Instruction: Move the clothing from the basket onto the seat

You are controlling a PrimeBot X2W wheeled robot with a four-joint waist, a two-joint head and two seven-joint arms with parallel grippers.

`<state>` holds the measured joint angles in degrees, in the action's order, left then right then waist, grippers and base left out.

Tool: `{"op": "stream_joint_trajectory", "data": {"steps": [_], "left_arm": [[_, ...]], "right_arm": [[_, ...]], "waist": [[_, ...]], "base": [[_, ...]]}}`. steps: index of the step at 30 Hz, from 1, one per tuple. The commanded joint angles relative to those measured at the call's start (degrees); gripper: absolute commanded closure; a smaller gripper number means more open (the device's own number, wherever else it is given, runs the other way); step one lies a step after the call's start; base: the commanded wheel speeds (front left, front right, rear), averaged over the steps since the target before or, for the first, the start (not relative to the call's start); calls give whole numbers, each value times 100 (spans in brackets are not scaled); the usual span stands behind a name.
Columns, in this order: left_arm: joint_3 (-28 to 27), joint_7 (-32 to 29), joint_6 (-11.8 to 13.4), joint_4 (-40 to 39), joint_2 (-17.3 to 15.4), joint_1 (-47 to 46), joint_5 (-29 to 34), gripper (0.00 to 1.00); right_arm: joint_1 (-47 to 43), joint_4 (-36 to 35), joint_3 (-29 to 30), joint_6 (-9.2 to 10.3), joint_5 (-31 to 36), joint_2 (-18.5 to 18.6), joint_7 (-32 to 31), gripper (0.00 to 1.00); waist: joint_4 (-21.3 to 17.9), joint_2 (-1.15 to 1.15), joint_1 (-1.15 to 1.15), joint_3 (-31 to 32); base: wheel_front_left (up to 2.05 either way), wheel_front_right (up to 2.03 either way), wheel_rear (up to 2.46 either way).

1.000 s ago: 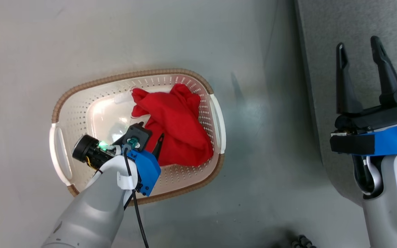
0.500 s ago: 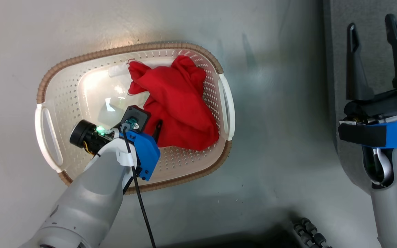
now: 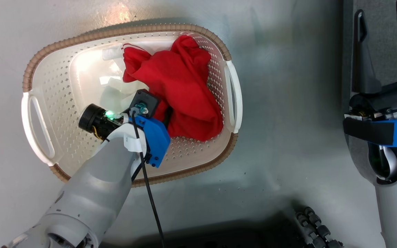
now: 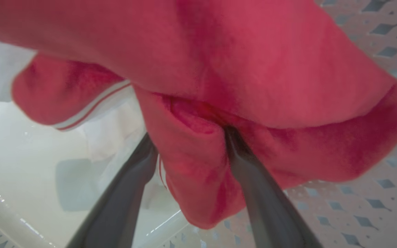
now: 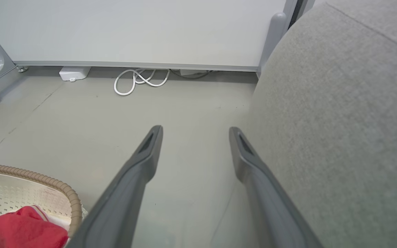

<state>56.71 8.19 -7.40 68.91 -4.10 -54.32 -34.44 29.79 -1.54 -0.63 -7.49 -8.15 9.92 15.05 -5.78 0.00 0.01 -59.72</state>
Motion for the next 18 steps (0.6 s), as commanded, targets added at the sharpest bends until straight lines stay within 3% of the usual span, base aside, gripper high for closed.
{"op": "stream_joint_trajectory", "data": {"steps": [1, 5, 6, 7, 18], "left_arm": [[52, 9, -10, -25, 4, -117, -55, 0], [341, -58, -11, -114, 11, -142, -237, 0], [433, -89, -11, -136, -3, -155, -284, 66], [512, -100, -11, -151, -25, -183, -321, 100], [1189, 5, -11, -270, -94, -283, -890, 100]], "right_arm": [[64, -19, 21, -1, 31, 36, 20, 0], [55, -44, 31, -1, 60, 7, 20, 0], [57, -46, 33, -1, 65, 1, 20, 0], [59, -43, 35, -1, 61, -5, 20, 0], [110, 27, 63, -1, 52, -8, 21, 0]], "waist": [[5, 0, -1, -28], [3, 0, -1, -78], [2, 0, -1, -86], [1, 0, -1, -91], [30, 0, -1, 5]], "base": [[0, 0, 0], [0, 0, 0], [0, 0, 0], [0, 0, 0], [0, 0, 0]]}}
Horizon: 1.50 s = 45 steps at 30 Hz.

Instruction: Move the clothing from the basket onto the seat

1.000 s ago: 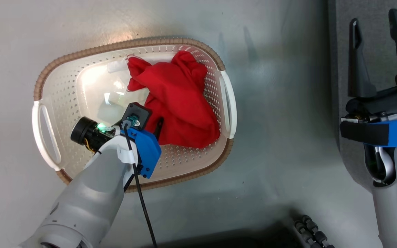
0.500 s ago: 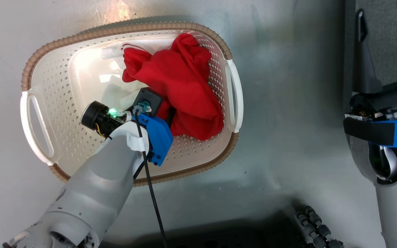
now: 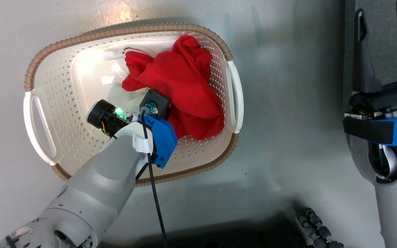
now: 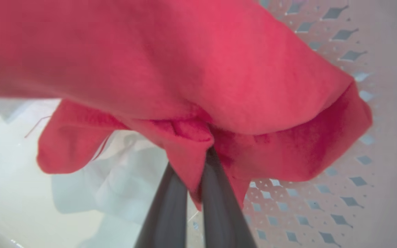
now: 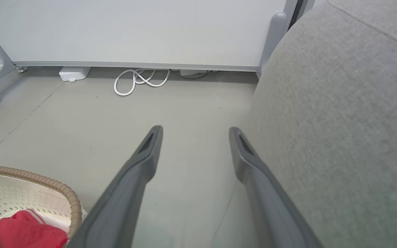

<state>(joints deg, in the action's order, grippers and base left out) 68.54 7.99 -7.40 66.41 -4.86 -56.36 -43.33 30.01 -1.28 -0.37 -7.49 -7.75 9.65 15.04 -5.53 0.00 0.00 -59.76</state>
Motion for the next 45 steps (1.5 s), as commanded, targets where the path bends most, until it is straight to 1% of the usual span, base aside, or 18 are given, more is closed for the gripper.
{"op": "stream_joint_trajectory", "data": {"steps": [1, 9, 20, 25, 32, 37, 38, 39, 41, 42, 45], "left_arm": [[49, 41, -11, -29, -21, -86, -46, 100], [356, 218, -11, -141, -11, -111, -253, 100], [477, 567, -11, -368, 33, -21, -221, 100], [492, 646, -11, -407, 61, 47, -99, 100], [494, 721, -11, -503, 93, 163, -156, 100], [140, 725, -11, -859, -7, 164, -12, 100], [140, 725, -11, -859, -7, 164, -12, 100], [-62, 726, -11, -1005, -25, 217, 135, 100], [-284, 727, -9, -1155, -49, 282, 292, 100], [-284, 727, -9, -1155, -49, 282, 292, 100], [-630, 727, 45, -1401, -100, 406, 573, 100]], "right_arm": [[93, 10, 36, -1, 5, 22, 22, 0], [133, 88, -1, -1, -36, 20, 22, 0], [84, 220, 13, -1, -78, 44, 22, 0], [-3, 295, 17, -1, -80, 76, 22, 0], [-161, 393, 38, -1, -79, 94, 22, 0], [-276, 457, 62, -1, -86, 93, 22, 0], [-276, 457, 62, -1, -86, 93, 22, 0], [-342, 484, 73, -1, -85, 94, 22, 0], [-399, 515, 83, -1, -86, 90, 22, 0], [-399, 515, 83, -1, -86, 90, 22, 0], [-485, 557, 95, -1, -92, 86, 21, 0]], "waist": [[10, 0, 0, 29], [71, 0, 0, 244], [224, 0, 0, 718], [334, 0, 0, 1021], [502, 0, 0, 1565], [618, 0, 0, 1915], [618, 0, 0, 1915], [661, 0, 0, 2050], [701, 0, 0, 2188], [701, 0, 0, 2188], [750, 0, 0, 2401]], "base": [[0, 0, 0], [0, 0, 0], [0, 0, 0], [0, 0, 0], [0, 0, 0], [0, 0, 0], [0, 0, 0], [0, 0, 0], [0, 0, 0], [0, 0, 0], [0, 0, 0]]}}
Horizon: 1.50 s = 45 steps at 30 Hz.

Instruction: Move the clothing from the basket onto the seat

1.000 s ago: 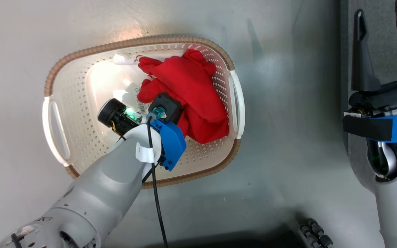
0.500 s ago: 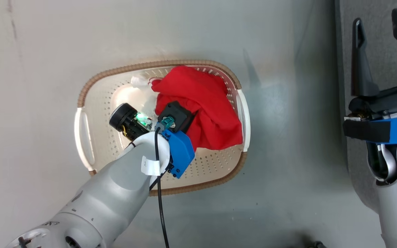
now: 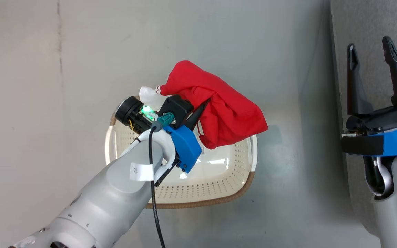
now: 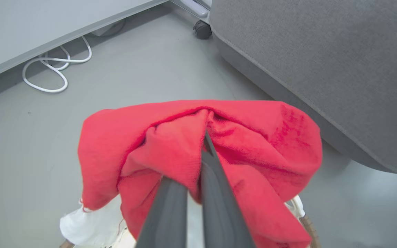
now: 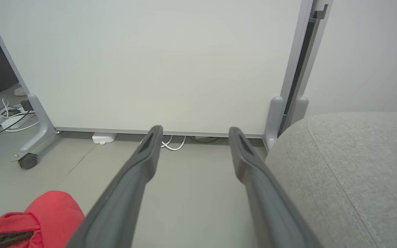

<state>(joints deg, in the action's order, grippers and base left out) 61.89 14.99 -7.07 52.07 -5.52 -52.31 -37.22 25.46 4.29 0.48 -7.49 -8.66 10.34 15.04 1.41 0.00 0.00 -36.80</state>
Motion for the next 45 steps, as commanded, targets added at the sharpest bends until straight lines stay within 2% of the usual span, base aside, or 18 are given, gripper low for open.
{"op": "stream_joint_trajectory", "data": {"steps": [1, 11, 22, 35, 45], "left_arm": [[-73, 27, 35, -53, -45, 48, 57, 100], [-1218, 29, 141, -941, -101, 491, 958, 100], [-2088, 28, 101, -1569, -53, 689, 1611, 100], [-2455, 28, 12, -1976, 34, 725, 1981, 100], [-2498, 28, -19, -2108, 60, 705, 2059, 100]], "right_arm": [[-62, 11, 18, -1, -3, 13, 22, 0], [-374, 148, 3, -1, -10, -61, 22, 0], [-728, 318, -8, -1, -24, -167, 22, 0], [-1246, 462, 53, -1, -21, -343, 22, 0], [-1468, 485, -8, -1, -23, -415, 22, 0]], "waist": [[70, 0, 0, 176], [139, 0, 0, 872], [191, 0, 0, 1612], [242, 0, 0, 2359], [290, 0, 0, 2612]], "base": [[0, 0, 0], [0, 0, 0], [0, 0, 0], [0, 0, 0], [0, 0, 0]]}}
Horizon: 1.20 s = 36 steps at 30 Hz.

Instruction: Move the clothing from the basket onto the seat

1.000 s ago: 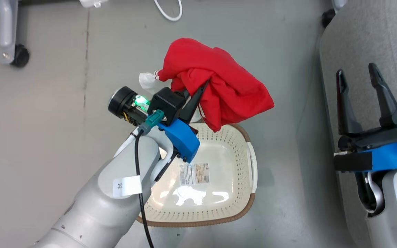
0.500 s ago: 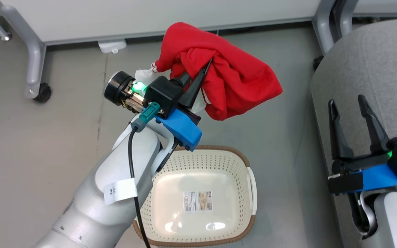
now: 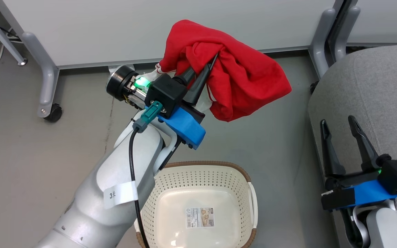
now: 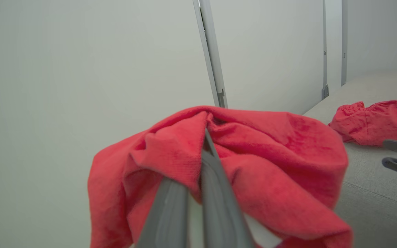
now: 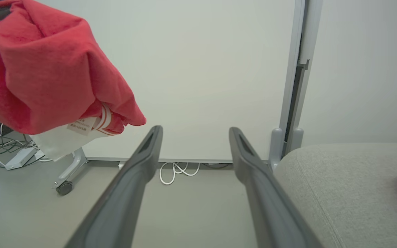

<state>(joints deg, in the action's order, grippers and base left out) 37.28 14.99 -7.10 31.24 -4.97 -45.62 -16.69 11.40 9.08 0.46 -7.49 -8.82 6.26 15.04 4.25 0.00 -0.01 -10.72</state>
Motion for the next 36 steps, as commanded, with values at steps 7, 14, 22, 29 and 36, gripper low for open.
{"op": "stream_joint_trajectory", "data": {"steps": [7, 14, 22, 29, 36], "left_arm": [[-17, 28, -37, -58, 10, 43, 27, 100], [0, 29, -41, -97, 31, -9, 66, 100], [79, 29, -46, -120, 84, -65, 113, 100], [162, 29, -36, -129, 134, -127, 118, 100], [267, 29, -39, -151, 170, -175, 96, 100]], "right_arm": [[-82, 44, -292, -1, -94, 57, 22, 0], [96, 151, -805, -1, -216, 158, 21, 0], [435, 337, -1446, -1, -347, 295, 21, 0], [823, 568, -1942, -1, -501, 363, 22, 0], [1150, 753, -2221, -1, -638, 334, 22, 0]], "waist": [[72, 0, 1, 10], [128, 0, 1, -73], [184, 0, 1, -188], [269, 0, 1, -271], [362, 0, 1, -333]], "base": [[0, 0, 0], [0, 0, 0], [0, 0, 0], [0, 0, 0], [0, 0, 0]]}}
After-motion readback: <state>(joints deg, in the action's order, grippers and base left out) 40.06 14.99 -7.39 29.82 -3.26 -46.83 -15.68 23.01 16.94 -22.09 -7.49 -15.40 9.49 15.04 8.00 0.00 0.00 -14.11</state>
